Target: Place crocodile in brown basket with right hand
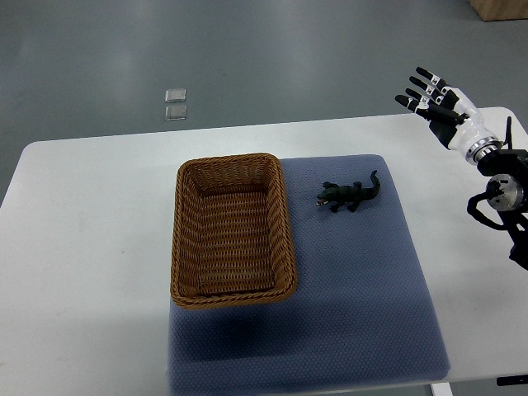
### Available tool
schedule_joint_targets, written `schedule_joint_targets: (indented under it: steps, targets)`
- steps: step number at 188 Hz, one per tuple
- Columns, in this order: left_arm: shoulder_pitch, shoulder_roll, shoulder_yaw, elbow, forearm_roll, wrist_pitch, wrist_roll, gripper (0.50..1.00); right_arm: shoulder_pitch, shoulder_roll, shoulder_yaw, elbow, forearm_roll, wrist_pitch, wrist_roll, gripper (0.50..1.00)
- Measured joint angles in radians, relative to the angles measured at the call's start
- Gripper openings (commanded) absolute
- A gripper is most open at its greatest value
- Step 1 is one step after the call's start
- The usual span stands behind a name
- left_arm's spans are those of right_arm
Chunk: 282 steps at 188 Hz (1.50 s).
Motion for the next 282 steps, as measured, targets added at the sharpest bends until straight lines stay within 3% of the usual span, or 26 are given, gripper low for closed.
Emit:
schedule_joint_targets:
  steps: [282]
  targets:
    - [0.000,0.000,-0.001,0.001,-0.006,-0.001,0.007,1.000,-0.012,0.014,-0.002,0.002,0.001,0.010,-0.001,0.928]
